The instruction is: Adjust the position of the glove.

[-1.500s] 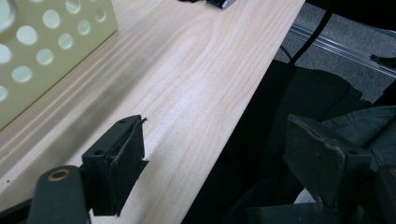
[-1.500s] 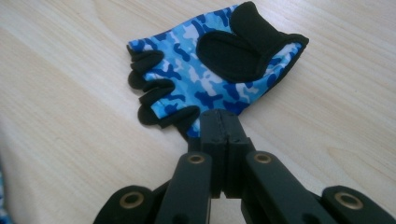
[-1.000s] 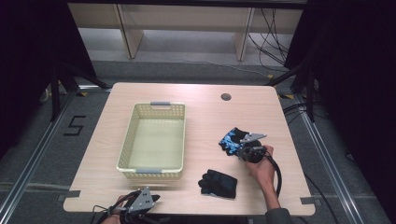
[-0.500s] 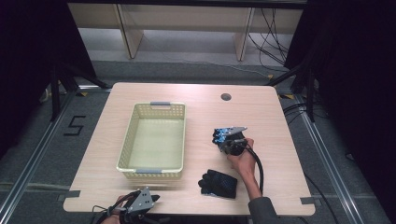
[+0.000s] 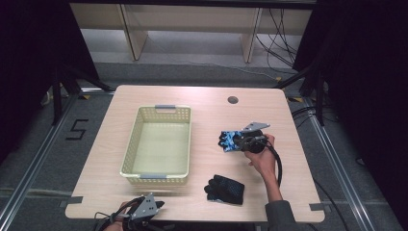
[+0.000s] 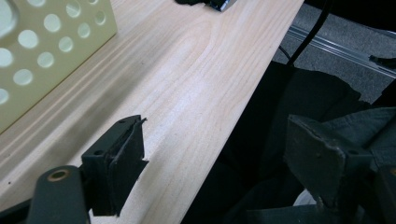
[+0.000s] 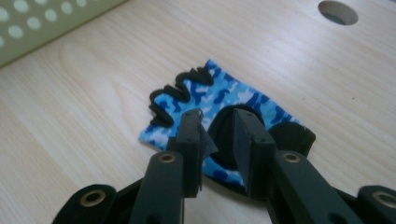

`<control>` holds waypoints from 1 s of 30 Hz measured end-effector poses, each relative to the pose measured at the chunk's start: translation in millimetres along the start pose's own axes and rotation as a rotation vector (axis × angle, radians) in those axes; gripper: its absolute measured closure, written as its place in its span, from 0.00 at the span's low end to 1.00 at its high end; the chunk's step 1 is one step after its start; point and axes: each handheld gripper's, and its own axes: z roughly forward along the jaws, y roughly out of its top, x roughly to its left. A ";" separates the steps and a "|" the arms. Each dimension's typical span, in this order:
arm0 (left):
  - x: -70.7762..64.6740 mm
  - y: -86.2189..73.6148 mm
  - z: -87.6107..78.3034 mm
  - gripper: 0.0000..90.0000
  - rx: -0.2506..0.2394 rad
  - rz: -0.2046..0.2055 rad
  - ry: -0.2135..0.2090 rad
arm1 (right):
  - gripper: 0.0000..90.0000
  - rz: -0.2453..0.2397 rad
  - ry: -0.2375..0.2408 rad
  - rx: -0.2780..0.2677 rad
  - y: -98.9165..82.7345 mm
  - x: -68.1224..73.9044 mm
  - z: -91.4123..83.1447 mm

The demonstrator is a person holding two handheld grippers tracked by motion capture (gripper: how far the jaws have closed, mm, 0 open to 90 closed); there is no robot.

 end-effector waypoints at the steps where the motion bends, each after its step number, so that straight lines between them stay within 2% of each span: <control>1: 0.1 0.0 -0.2 0.22 0.000 0.004 0.000 | 0.80 -0.003 0.000 0.008 -1.2 -1.3 0.8; 3: 0.2 -0.2 -0.1 0.22 0.003 0.004 -0.002 | 0.77 -0.008 0.005 0.020 -3.0 -3.8 2.9; 4: 1.2 0.1 -0.1 0.22 0.001 0.021 -0.002 | 0.76 -0.029 0.012 0.027 -3.8 -5.9 4.1; 7: -0.3 -0.4 0.3 0.22 0.004 -0.002 -0.010 | 0.72 -0.043 0.030 0.055 -6.0 -5.8 8.9; 9: 0.1 -0.2 0.1 0.22 0.001 0.001 -0.003 | 0.71 -0.058 0.027 0.050 -7.4 -5.2 13.7; 12: 0.0 -0.2 0.2 0.22 0.002 0.001 -0.004 | 0.70 -0.062 0.032 0.076 -8.6 -5.4 20.5; 14: -0.1 -0.5 0.4 0.22 0.005 -0.002 -0.009 | 0.73 -0.071 0.044 0.104 -9.3 -6.7 24.2; 17: 0.0 -0.3 0.1 0.22 0.002 -0.001 -0.009 | 0.84 -0.078 0.065 0.066 -10.6 -7.1 28.4; 19: 0.2 -0.3 -0.4 0.22 0.007 0.000 -0.010 | 0.93 -0.088 0.084 0.069 -11.4 -6.6 27.9; 20: -0.1 -0.3 0.0 0.22 0.007 -0.013 -0.019 | 0.95 -0.079 0.086 0.077 -11.7 -5.6 27.1; 21: -0.1 -0.1 -0.1 0.22 0.007 -0.013 -0.017 | 0.96 -0.088 0.091 0.091 -11.2 -6.5 25.8; 23: 0.1 0.0 -0.7 0.22 0.007 0.002 -0.013 | 0.98 -0.086 0.084 0.073 -12.2 -5.8 26.1; 24: -0.3 -0.3 -0.2 0.22 0.004 -0.005 -0.018 | 0.98 -0.094 0.076 0.065 -11.6 -6.4 25.7; 28: 0.3 0.1 -0.8 0.22 0.002 -0.005 -0.011 | 0.98 -0.072 0.056 0.023 -7.8 -8.6 16.6; 30: 0.2 0.1 -1.0 0.22 0.004 -0.001 -0.012 | 0.98 -0.054 0.063 0.021 -4.7 -11.0 9.0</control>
